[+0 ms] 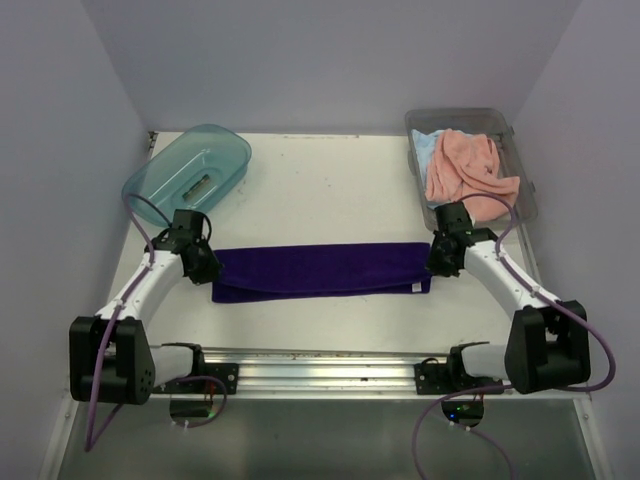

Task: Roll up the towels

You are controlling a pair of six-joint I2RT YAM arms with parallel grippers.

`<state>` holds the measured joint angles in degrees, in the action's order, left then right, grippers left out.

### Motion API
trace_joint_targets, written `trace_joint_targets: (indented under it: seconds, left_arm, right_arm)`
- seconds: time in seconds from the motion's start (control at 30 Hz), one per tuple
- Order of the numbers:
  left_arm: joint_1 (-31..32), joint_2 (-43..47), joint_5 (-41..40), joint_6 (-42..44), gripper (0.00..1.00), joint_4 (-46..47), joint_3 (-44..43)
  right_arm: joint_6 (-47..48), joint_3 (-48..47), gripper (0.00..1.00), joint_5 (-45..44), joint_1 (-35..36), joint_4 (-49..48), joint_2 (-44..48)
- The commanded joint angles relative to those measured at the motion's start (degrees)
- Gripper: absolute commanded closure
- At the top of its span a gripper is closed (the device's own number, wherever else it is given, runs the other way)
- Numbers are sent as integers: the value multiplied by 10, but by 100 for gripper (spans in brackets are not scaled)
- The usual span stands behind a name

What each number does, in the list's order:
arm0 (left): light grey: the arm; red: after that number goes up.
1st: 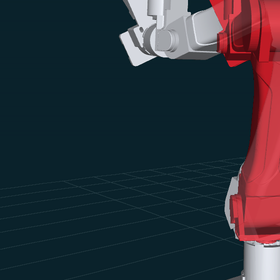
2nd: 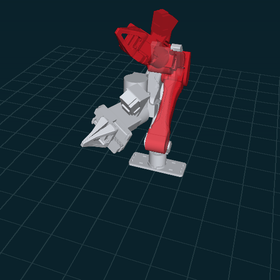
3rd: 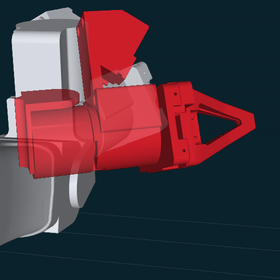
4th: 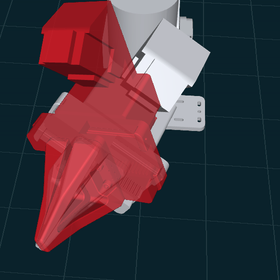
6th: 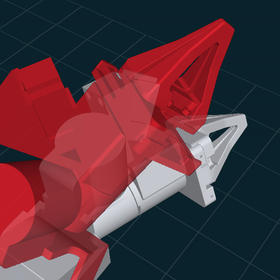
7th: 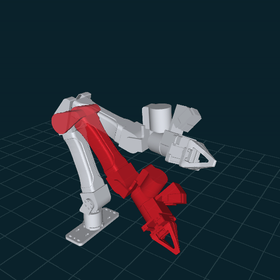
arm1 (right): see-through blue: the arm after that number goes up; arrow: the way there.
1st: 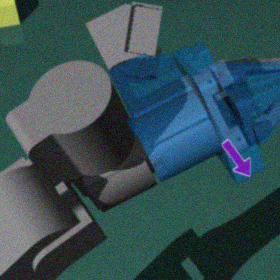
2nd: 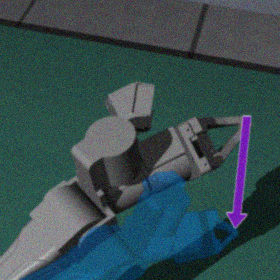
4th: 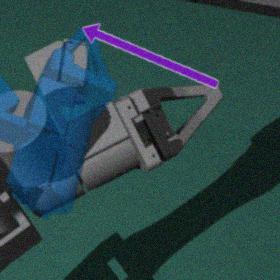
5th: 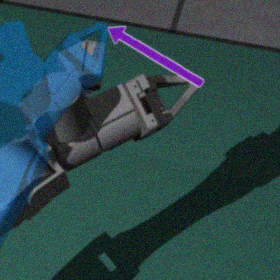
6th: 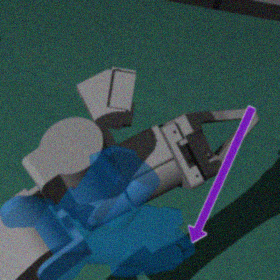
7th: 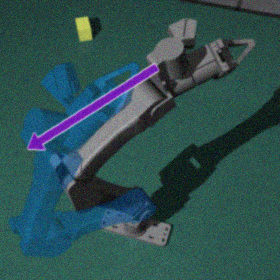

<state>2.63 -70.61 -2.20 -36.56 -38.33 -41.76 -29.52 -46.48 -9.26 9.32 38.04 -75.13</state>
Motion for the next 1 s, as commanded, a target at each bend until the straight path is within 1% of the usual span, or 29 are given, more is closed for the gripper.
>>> trace_joint_targets:
  seconds: [0.0, 0.1, 0.43, 0.97]
  left_arm:
    - [-3, 22, -18, -9, 100, 0, -22]
    - [-3, 25, -26, -8, 100, -11, -32]
    - [-3, 25, -33, -19, 100, -6, -7]
    - [-4, 13, -38, -20, 100, 3, 12]
  right_arm:
    - [-4, -11, 100, -1, -2, 11, 31]
    - [-5, -9, 100, -1, -2, 12, 36]
    - [-22, 39, 100, 8, -2, -2, 50]
    - [-16, 55, 100, 2, -2, -9, 39]
